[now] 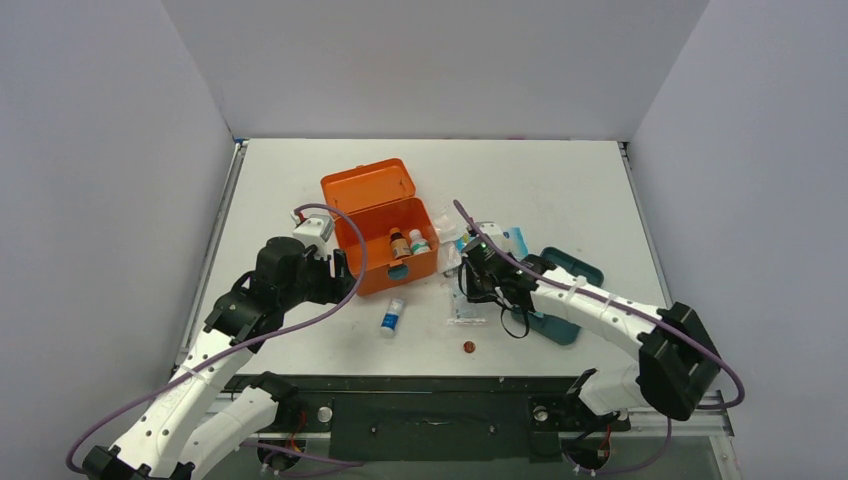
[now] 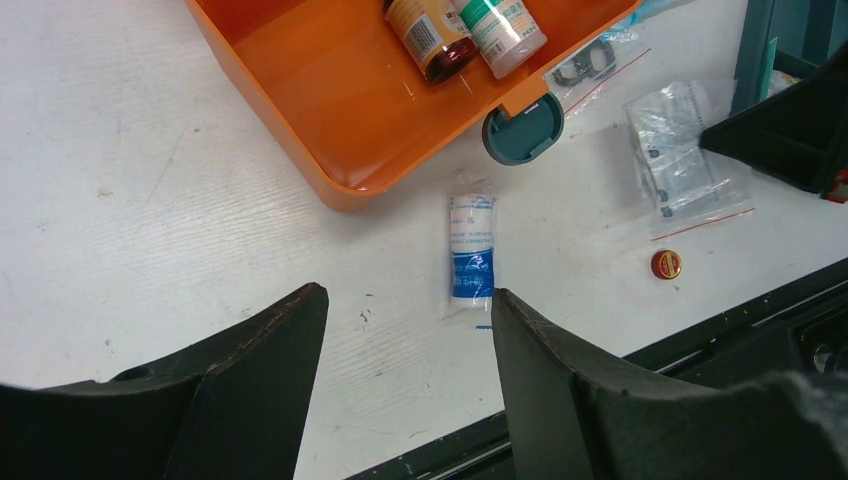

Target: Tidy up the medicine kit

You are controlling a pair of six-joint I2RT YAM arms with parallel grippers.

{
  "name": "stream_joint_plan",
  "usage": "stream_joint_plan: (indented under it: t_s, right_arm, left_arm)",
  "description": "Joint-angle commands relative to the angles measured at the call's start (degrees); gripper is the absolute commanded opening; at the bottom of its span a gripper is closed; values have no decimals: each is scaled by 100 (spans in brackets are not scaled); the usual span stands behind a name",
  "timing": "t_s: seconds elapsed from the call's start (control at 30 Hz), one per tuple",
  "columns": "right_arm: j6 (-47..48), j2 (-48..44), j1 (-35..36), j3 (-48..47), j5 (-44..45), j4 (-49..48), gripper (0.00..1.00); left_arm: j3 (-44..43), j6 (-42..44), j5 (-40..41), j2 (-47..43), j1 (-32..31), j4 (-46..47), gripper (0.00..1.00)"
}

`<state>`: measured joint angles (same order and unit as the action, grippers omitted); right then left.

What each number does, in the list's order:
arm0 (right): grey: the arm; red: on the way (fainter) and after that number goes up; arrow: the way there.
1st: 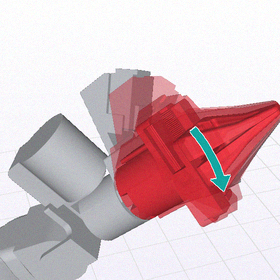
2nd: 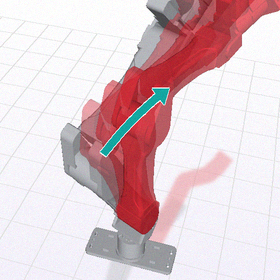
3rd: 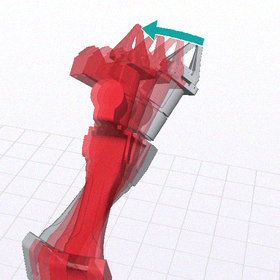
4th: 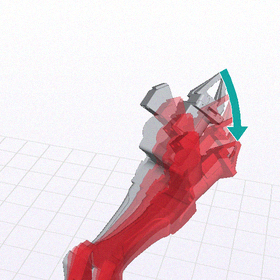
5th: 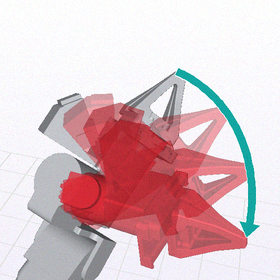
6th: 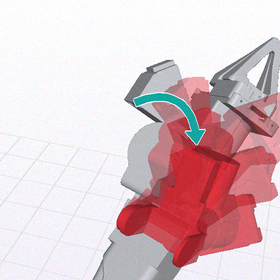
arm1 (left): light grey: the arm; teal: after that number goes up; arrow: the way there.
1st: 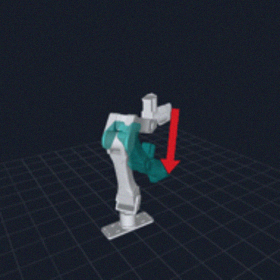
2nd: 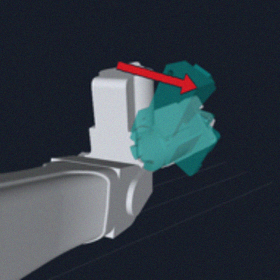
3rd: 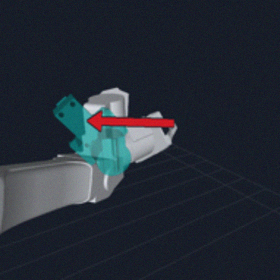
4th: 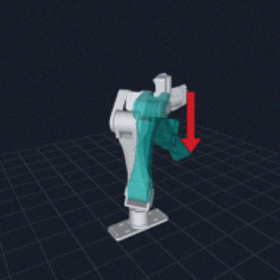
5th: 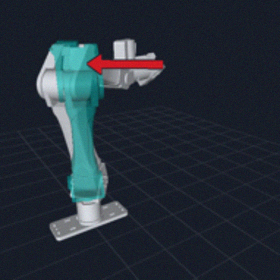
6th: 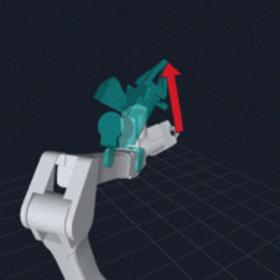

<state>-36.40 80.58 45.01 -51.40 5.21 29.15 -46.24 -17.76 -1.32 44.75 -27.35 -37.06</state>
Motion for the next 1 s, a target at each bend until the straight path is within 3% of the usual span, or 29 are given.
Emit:
stream_joint_plan:
  t_s: [0.0, 0.4, 0.97]
  right_arm:
    - [-271, -686, -95, -297, 693, 446, 0]
    - [-647, -1678, -1402, -138, 1264, 1071, 0]
    - [-216, -1432, -3099, -74, 1106, 934, 0]
  left_arm:
    - [-57, 37, 40, -24, -33, 167, 59]
    - [-61, 44, -6, -104, -38, 174, 59]
    - [-52, 53, -15, -191, -42, 182, 59]
